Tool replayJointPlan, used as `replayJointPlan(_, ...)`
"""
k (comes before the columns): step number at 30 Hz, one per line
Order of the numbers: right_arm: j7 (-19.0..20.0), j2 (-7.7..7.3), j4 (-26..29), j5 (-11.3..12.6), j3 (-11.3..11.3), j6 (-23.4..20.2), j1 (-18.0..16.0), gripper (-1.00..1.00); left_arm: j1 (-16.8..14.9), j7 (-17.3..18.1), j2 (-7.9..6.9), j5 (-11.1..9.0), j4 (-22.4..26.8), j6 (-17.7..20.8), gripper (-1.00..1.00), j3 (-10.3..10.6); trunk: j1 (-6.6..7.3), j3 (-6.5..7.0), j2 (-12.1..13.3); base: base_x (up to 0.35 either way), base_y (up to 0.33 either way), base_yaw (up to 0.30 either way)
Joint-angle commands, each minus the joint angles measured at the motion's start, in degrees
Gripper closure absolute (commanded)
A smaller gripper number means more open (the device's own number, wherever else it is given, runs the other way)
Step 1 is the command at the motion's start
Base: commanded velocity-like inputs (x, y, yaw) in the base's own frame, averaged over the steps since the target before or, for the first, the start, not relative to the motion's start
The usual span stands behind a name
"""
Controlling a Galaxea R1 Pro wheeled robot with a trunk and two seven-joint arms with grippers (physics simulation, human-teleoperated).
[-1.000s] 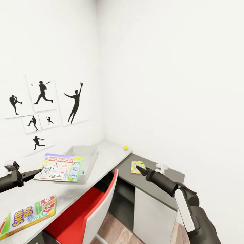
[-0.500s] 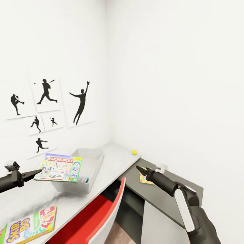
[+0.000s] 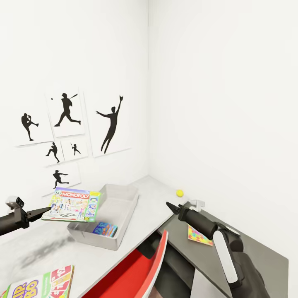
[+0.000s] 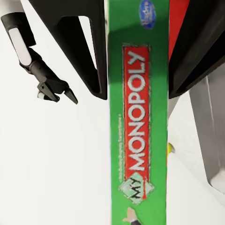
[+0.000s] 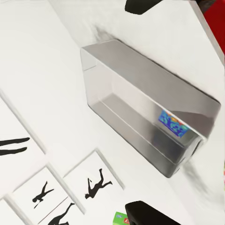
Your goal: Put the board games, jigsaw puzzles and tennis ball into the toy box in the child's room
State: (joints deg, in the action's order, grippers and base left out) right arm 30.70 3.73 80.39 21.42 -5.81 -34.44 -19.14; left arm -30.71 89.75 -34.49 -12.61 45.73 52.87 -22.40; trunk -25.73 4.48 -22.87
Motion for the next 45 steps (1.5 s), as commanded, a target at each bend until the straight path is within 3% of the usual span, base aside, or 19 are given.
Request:
replayJointPlan(1,0.14,0.05,0.03,0.29,-0.17,-0.45,-0.02,-1.0,-0.05,0.25,0.01,-0.07,-0.02,0.57,1.0,-0.01,-0.05,-0.07,-0.05,0.283,0.0,0.243)
replayJointPlan(9,0.11,0.05,0.03,0.29,-0.09,-0.45,-0.02,-1.0,-0.05,0.25,-0.05,-0.05,-0.02,0.55,1.0,-0.01,-0.05,-0.43,-0.05,0.179,0.0,0.246)
replayJointPlan(20,-0.24,-0.01,0.06,0.2,2.01,-0.45,-0.02,-1.0,-0.05,0.25,0.01,-0.05,-0.02,0.54,1.0,-0.01,-0.05,-0.91,-0.05,0.054,-0.001,0.248)
replayJointPlan(45,-0.29,0.01,-0.11,0.21,2.1,-0.45,-0.02,-1.0,-0.05,0.25,0.03,-0.05,-0.02,0.53,1.0,-0.01,-0.05,-1.99,-0.05,0.128,-0.047,0.248)
